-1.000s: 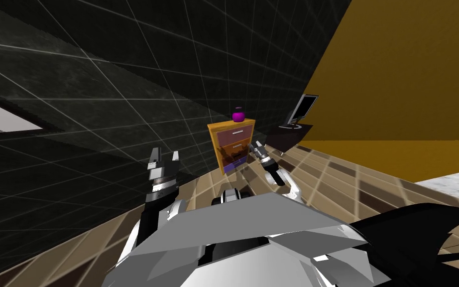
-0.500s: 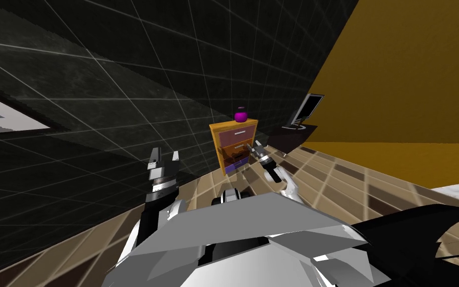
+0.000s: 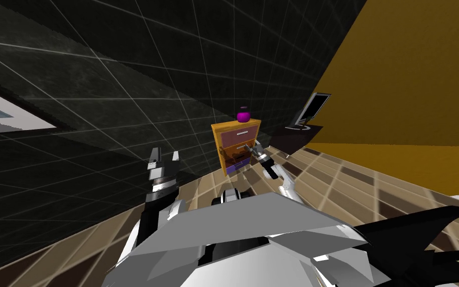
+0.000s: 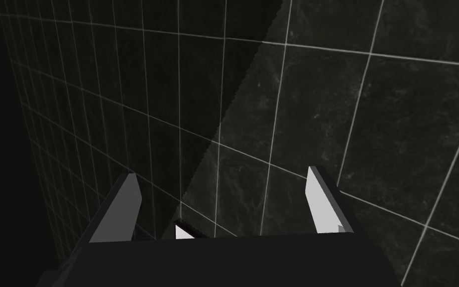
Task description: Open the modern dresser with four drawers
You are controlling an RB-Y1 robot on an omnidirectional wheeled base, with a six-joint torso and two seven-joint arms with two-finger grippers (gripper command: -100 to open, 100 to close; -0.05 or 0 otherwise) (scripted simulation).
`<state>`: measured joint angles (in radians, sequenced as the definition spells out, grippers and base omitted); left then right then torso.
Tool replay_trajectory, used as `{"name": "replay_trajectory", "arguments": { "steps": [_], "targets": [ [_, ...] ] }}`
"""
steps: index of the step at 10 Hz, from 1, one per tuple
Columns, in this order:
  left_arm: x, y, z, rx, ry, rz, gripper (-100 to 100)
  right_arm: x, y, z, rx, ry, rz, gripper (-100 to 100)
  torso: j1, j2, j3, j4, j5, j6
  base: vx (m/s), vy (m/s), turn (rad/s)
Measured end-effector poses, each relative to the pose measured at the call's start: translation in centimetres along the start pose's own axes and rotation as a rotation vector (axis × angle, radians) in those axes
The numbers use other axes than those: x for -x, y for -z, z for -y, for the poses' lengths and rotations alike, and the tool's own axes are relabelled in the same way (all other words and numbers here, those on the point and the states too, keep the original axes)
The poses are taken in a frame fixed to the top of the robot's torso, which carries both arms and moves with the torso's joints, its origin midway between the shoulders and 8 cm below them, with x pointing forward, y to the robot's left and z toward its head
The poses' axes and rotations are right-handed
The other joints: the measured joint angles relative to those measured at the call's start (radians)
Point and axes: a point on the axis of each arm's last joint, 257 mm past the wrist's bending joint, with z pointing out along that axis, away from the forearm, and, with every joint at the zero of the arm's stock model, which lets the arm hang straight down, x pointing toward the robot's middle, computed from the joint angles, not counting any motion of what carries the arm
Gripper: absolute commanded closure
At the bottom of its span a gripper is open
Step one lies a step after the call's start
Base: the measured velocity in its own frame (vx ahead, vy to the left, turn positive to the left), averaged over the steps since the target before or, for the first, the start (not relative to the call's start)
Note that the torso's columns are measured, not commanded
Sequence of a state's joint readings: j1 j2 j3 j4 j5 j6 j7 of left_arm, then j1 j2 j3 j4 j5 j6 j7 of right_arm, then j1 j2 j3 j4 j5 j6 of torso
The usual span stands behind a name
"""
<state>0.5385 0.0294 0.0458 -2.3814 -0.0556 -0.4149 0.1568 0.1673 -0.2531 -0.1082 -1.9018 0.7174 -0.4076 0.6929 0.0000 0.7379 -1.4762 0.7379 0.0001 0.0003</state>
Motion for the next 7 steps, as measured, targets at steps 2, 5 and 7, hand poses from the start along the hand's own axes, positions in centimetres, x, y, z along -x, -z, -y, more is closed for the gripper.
{"name": "replay_trajectory", "arguments": {
  "steps": [2,5,7],
  "targets": [
    [0.0,0.0,0.0,0.000,0.000,0.000,0,-0.9,-0.5,0.4,0.006,0.085,-0.020,-100,0.000,0.000,0.000,0.000,0.000,0.000,0.039,0.022,0.045],
    [0.0,0.0,0.0,0.000,0.000,0.000,0,-2.5,-1.3,0.7,0.017,0.223,-0.055,-100,0.000,0.000,0.000,0.000,0.000,0.000,0.038,0.017,0.040],
    [0.0,0.0,0.0,0.000,0.000,0.000,0,-3.4,-1.6,1.3,0.026,0.314,-0.077,-100,0.000,0.000,0.000,0.000,0.000,0.000,0.042,0.019,0.039]
  ]
}}
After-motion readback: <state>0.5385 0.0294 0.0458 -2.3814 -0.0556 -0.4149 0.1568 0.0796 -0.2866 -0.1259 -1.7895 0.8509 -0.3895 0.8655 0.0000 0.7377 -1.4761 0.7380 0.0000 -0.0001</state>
